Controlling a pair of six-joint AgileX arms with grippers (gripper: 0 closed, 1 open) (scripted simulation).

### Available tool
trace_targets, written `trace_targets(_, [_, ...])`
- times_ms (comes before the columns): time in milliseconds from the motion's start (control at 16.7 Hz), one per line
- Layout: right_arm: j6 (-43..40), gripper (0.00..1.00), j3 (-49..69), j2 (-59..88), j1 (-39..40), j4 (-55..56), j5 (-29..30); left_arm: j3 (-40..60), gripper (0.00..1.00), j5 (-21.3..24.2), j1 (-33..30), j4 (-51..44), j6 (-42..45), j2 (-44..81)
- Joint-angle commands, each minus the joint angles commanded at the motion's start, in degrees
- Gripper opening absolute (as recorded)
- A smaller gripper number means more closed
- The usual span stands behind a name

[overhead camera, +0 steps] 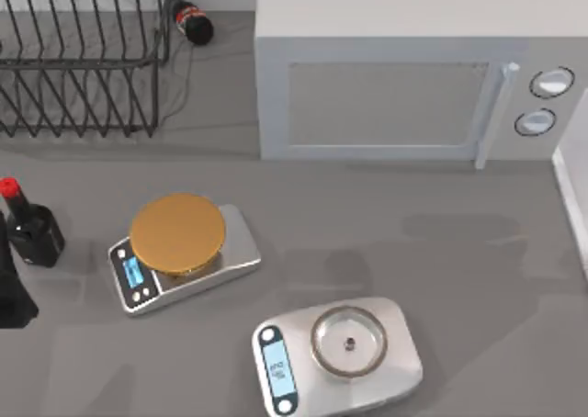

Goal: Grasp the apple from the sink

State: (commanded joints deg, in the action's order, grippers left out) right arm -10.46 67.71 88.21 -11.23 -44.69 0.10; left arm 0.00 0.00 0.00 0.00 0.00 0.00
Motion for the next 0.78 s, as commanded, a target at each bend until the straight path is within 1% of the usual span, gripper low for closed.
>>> trace_targets(180, [-1.7, 1.0, 11.3, 15.6, -1.8, -7.3, 0.0, 0.0, 1.0, 0.0, 0.0, 0.0, 0.0, 0.0])
trace_targets(360, [-3.0, 1.0, 19.5, 26.8, -3.2, -12.8, 0.0, 0.0, 1.0, 0.0, 0.0, 0.0, 0.0, 0.0])
trace_targets(540, [-3.7, 1.0, 23.8, 32.4, -3.9, -15.7, 0.0, 0.0, 1.0, 0.0, 0.0, 0.0, 0.0, 0.0])
trace_targets(780, [-3.8, 1.0, 24.4, 33.1, -4.0, -16.1, 0.0, 0.0, 1.0, 0.0, 0.0, 0.0, 0.0, 0.0])
